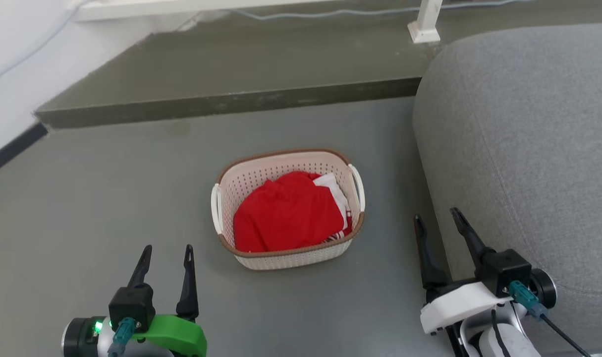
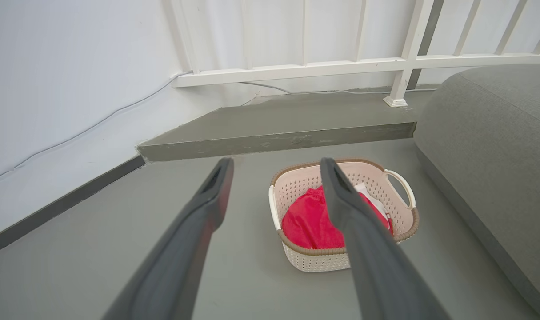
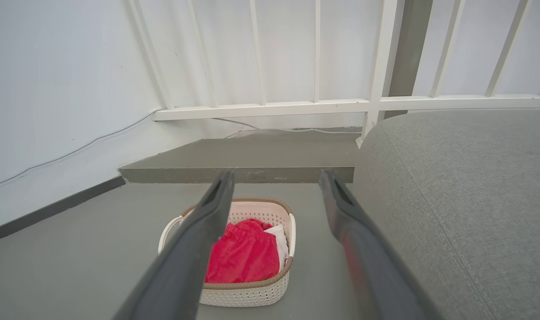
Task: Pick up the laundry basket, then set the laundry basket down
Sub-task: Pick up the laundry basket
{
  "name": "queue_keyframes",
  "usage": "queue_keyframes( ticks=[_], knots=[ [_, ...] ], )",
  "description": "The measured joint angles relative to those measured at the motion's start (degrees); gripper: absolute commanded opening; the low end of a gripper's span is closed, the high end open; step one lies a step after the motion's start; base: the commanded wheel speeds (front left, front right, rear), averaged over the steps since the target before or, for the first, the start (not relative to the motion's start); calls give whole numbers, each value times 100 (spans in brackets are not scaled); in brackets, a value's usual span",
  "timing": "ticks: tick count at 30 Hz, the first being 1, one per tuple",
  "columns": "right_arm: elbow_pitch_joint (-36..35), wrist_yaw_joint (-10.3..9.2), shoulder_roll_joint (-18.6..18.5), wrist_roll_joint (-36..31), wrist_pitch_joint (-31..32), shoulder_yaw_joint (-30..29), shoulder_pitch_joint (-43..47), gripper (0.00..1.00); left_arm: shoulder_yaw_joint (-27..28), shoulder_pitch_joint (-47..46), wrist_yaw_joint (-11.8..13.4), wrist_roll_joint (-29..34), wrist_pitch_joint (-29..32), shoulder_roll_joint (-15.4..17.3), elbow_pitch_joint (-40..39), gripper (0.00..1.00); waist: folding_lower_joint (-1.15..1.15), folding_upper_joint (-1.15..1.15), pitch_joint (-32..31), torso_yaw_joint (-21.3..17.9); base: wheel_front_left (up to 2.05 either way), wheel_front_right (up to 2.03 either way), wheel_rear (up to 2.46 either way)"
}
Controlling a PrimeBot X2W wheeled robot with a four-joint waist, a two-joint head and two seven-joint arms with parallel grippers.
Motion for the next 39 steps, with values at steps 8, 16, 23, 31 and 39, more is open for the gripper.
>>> queue_keyframes(
  ticks=[8,16,23,31,39],
  knots=[
    [-1,35,-1,176,-1,30,-326,100,-13,-226,-49,5,0,-2,-11,100,0,0,455,-54,0,0,0],
    [53,94,-4,176,-1,10,-884,100,-21,-697,-52,45,0,-14,3,100,0,0,1011,-131,0,0,0],
    [136,118,-16,234,-1,-29,-1439,100,41,-1140,-52,46,-1,-23,59,100,0,0,1523,-198,0,0,0],
    [288,170,-31,253,-10,-25,-2200,100,212,-1777,-51,47,-2,-36,114,100,0,0,2190,-287,0,0,0],
    [430,214,-63,253,-16,-2,-2757,100,204,-2192,-51,98,-18,-49,213,100,0,0,2711,-338,0,0,0]
  ],
)
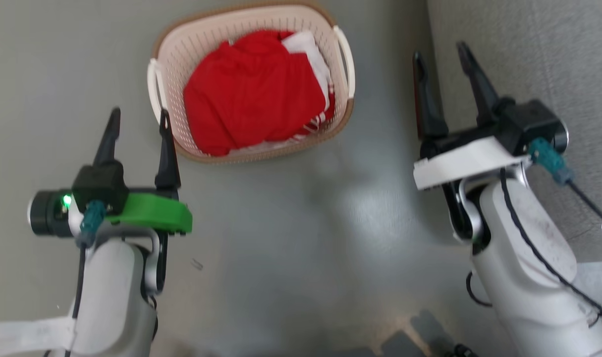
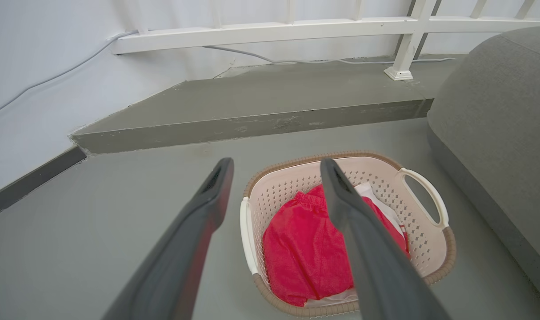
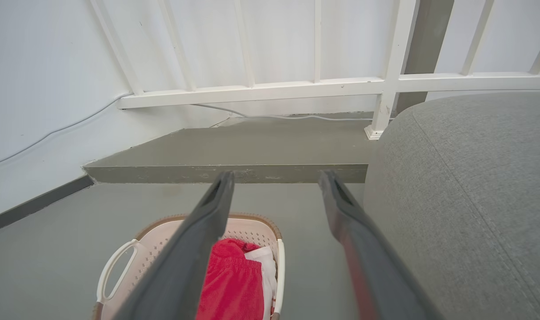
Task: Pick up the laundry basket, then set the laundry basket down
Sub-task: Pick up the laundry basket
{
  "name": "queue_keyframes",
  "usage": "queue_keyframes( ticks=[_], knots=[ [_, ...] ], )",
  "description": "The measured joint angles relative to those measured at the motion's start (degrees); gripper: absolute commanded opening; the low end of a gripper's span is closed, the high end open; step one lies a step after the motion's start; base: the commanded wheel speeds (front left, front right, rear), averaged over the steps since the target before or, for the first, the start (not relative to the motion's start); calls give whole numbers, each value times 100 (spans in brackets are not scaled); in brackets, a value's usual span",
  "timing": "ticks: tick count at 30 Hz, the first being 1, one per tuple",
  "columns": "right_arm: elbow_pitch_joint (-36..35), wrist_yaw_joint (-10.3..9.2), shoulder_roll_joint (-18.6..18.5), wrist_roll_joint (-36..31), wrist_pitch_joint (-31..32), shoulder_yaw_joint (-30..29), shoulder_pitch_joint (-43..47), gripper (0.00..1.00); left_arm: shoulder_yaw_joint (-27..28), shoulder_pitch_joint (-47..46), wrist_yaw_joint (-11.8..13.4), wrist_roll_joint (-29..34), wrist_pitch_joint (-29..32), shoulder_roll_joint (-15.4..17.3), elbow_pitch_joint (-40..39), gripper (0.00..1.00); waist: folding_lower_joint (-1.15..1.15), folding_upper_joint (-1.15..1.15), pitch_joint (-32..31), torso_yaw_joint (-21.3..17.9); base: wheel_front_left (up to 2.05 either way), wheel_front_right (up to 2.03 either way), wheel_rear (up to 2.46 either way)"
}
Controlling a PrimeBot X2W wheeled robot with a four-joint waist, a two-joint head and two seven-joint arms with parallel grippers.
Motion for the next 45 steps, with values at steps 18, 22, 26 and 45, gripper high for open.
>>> queue_keyframes(
  ticks=[18,22,26,45],
  knots=[
    [599,54,-29,-2,0,124,-1397,100,12,-1235,0,41,-1,-29,391,100,0,0,1349,36,0,0,0],
    [751,55,-33,-2,0,124,-1753,100,26,-1509,0,41,-9,-42,556,100,0,0,1647,66,0,0,0],
    [901,55,-37,-1,-1,133,-2094,100,73,-1814,0,41,-1,-53,706,100,0,0,1948,100,0,0,0],
    [2370,51,-55,622,-1,400,-3002,100,227,-2847,-51,-73,89,-93,2127,100,0,0,2769,244,0,0,0]
  ],
)
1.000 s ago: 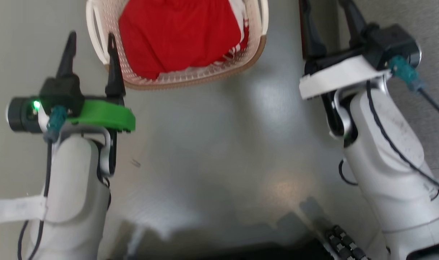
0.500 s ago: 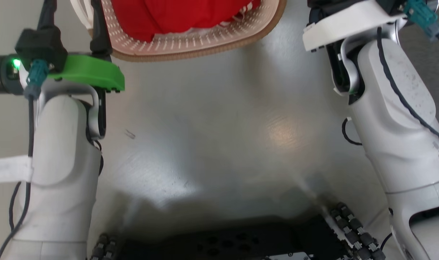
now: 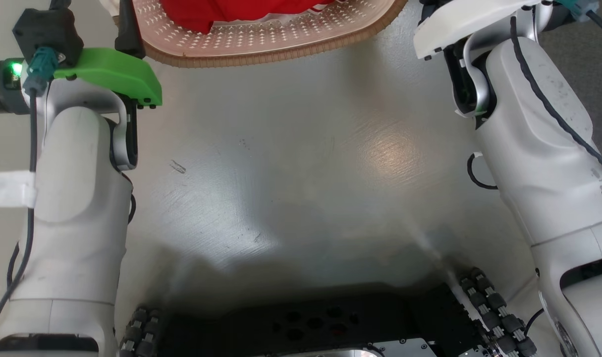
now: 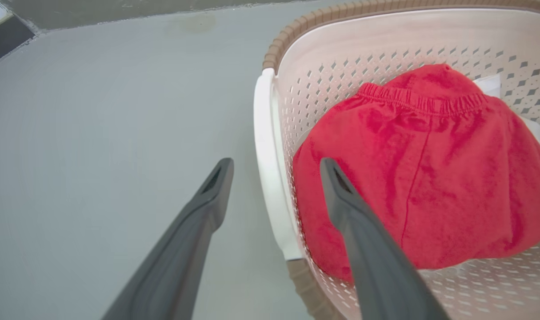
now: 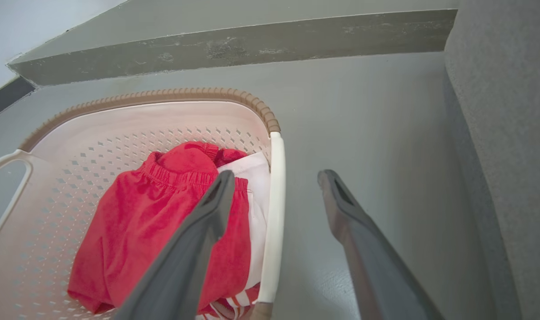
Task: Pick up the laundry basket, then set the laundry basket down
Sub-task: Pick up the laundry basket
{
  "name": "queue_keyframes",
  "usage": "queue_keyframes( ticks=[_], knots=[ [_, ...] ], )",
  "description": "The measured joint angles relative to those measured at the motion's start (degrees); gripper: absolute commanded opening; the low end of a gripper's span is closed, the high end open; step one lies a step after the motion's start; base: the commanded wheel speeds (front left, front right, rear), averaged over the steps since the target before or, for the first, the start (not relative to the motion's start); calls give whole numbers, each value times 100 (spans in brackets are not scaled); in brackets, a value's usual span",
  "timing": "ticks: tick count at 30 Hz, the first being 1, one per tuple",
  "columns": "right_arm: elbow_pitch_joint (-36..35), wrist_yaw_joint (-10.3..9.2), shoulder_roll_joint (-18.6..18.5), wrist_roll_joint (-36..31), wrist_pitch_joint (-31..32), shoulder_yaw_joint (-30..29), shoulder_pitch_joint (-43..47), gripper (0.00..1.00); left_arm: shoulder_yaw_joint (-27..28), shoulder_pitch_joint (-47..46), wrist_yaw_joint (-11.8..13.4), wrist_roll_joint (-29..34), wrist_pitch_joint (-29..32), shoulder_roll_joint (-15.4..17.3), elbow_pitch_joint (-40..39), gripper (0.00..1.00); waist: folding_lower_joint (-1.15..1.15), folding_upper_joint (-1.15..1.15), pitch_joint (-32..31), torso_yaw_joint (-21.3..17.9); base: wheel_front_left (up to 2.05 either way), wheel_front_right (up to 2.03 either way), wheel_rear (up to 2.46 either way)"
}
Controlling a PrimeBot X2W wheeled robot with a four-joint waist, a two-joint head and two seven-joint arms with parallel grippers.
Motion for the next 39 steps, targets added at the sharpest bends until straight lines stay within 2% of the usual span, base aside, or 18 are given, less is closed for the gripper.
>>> queue_keyframes(
  ticks=[14,20,30,39],
  knots=[
    [1043,-4,-4,523,66,425,-355,100,77,-442,-124,-318,380,-38,1010,100,0,0,-57,39,0,0,0],
    [1400,-3,-3,794,386,691,-504,100,71,-648,-149,-438,644,-58,1395,100,0,0,-179,62,0,0,0],
    [1807,-12,-7,1109,851,943,-779,100,-68,-856,-149,-681,753,-58,1716,100,0,0,-275,112,0,0,0],
    [1983,-55,-8,1246,979,1088,-978,100,-283,-961,-151,-904,772,-59,1858,100,0,0,-240,167,0,0,0]
  ],
)
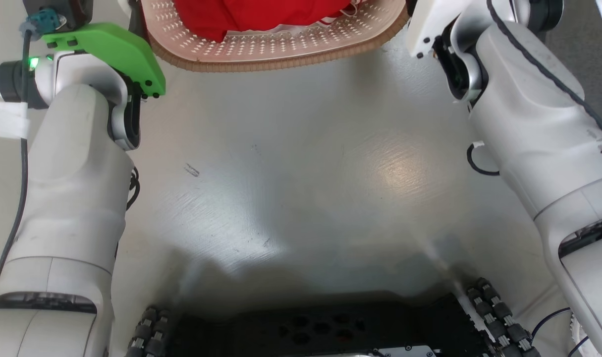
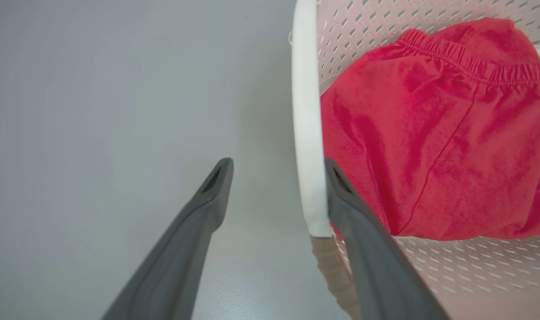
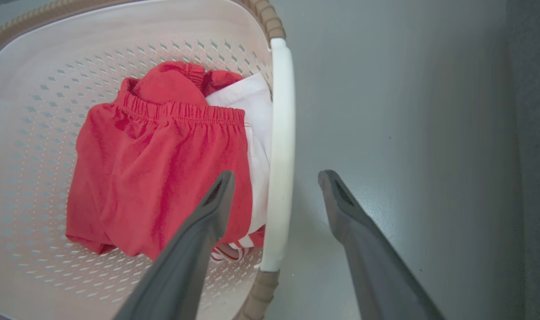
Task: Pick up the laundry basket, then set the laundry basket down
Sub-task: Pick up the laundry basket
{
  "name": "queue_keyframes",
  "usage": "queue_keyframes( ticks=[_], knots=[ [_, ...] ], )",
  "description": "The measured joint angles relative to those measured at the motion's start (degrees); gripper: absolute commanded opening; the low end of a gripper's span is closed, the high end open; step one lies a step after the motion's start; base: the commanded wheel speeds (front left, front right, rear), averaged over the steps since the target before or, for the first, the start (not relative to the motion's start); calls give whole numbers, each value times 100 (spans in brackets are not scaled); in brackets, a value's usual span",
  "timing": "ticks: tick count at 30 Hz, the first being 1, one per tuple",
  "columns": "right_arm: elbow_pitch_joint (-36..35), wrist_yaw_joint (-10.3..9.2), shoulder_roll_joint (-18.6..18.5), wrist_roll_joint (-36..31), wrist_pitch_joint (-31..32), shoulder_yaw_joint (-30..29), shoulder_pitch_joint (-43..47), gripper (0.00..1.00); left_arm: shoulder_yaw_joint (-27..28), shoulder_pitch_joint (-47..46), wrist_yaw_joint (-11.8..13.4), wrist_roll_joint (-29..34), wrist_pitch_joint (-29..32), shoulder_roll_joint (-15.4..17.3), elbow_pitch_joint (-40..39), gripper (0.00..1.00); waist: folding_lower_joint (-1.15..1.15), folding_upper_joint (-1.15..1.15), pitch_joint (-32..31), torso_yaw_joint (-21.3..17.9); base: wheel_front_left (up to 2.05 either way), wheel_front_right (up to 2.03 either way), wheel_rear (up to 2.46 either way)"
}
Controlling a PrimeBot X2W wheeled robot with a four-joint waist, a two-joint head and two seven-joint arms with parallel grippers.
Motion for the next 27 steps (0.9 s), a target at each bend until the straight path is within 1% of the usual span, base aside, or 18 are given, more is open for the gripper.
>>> queue_keyframes(
  ticks=[4,5,6,7,8,9,10,11,12,13,14,17,18,23,25,27],
  knots=[
    [60,-4,0,47,8,44,-138,100,-123,-89,-5,-97,-3,0,49,100,0,0,56,47,0,0,0],
    [75,-5,0,59,13,63,-153,96,-146,-103,-7,-111,-4,-1,57,100,0,0,69,59,0,0,0],
    [104,-5,1,79,44,79,-165,91,-172,-112,-7,-142,-10,-2,60,100,0,0,81,70,0,0,0],
    [134,-5,0,114,57,105,-171,65,-183,-118,-7,-168,-31,-7,75,100,0,0,91,79,0,0,0],
    [167,-5,0,160,66,125,-171,49,-200,-121,-7,-190,-31,-11,89,100,0,0,98,86,0,0,0],
    [193,-5,1,208,96,142,-171,45,-222,-124,-7,-203,-29,-11,110,80,0,0,102,91,0,0,0],
    [220,-5,-1,241,120,156,-171,42,-250,-124,-7,-226,-29,-11,130,52,0,0,105,94,0,0,0],
    [235,-7,-2,266,133,172,-171,38,-287,-126,-8,-256,-27,-11,149,40,0,0,108,96,0,0,0],
    [243,-7,-2,291,133,191,-171,35,-320,-128,-8,-278,-27,-11,172,24,0,0,112,97,0,0,0],
    [247,-7,-2,312,134,208,-173,31,-345,-131,-9,-320,-26,-11,189,5,0,0,115,97,0,0,0],
    [253,-7,-2,334,134,225,-176,27,-369,-136,-11,-365,-26,-11,199,0,0,0,119,98,0,0,0],
    [260,-7,23,389,141,290,-189,2,-486,-182,-58,-430,-27,-49,211,0,0,0,130,96,0,0,0],
    [268,-8,30,404,141,307,-197,0,-494,-193,-57,-474,-27,-62,216,0,0,0,133,95,0,0,0],
    [356,-10,30,559,99,382,-222,0,-561,-219,-56,-548,-105,-56,308,0,0,0,106,78,0,0,0],
    [391,-51,31,609,88,399,-221,0,-589,-219,-56,-548,-136,-71,359,0,0,0,68,67,0,0,0],
    [413,-52,32,655,38,416,-219,0,-610,-219,-56,-549,-163,-84,417,0,0,0,27,55,0,0,0]
  ],
)
